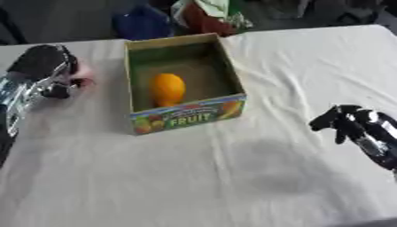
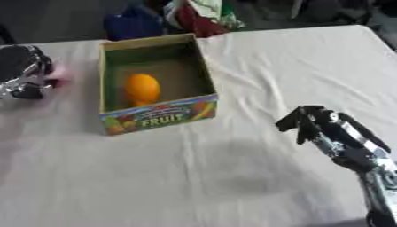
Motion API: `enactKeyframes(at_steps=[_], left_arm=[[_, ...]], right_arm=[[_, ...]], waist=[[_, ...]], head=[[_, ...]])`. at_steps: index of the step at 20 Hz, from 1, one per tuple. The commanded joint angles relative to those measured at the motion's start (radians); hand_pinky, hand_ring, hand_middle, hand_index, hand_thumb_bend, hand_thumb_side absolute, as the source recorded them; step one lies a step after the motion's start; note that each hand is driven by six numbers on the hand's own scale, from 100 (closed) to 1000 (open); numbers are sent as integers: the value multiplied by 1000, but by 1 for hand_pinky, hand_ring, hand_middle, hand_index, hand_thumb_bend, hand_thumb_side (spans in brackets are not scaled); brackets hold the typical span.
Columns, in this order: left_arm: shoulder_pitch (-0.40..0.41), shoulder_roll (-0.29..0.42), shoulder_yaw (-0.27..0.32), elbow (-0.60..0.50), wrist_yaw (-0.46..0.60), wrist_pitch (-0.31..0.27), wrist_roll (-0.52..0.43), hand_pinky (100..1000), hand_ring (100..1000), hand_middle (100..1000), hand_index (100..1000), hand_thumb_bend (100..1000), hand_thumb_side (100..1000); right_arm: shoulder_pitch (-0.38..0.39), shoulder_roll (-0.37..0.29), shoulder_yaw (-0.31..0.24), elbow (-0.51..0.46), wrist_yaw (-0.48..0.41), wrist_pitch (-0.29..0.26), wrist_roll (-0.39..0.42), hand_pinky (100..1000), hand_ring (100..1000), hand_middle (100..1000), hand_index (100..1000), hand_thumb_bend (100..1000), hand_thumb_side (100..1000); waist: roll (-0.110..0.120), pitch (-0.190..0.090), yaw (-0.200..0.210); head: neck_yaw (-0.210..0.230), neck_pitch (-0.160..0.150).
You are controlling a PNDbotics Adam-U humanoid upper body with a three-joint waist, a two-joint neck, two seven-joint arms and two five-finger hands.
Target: Pick up objects on the table and place them in the box.
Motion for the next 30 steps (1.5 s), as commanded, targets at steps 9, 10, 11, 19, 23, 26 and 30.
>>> enactKeyframes(at_steps=[9,10,11,19,23,26,30], left_arm=[[-46,62,-39,-231,202,-28,-17,465,310,228,376,100,100],[-52,59,-49,-250,223,-34,-28,465,310,228,376,100,100],[-58,54,-58,-266,240,-39,-39,466,311,229,378,100,100],[-130,-66,-140,-296,249,-102,-127,475,323,244,398,100,100],[-144,-130,-172,-266,212,-139,-153,485,333,257,413,100,100],[-145,-162,-190,-246,183,-165,-169,494,342,268,428,100,100],[-137,-185,-202,-220,158,-193,-216,527,385,324,493,124,100]], right_arm=[[-13,-18,-9,-6,-4,2,3,733,738,604,445,100,593],[-12,-18,-8,-5,-5,1,3,733,738,604,445,100,592],[-12,-18,-8,-5,-5,1,4,733,738,604,445,100,591],[-15,-11,1,-3,-13,1,13,733,738,604,445,100,587],[-16,-5,5,-2,-15,1,18,733,738,604,445,100,588],[-16,-4,7,-1,-16,2,21,733,738,604,446,100,591],[-16,-2,7,-1,-15,3,22,733,738,604,446,100,592]], waist=[[1,-33,18],[0,-35,18],[0,-36,18],[-9,-45,11],[-13,-47,1],[-13,-47,-4],[-11,-46,-8]], head=[[2,-9],[3,-9],[4,-9],[18,-7],[29,-5],[32,-4],[33,-4]])
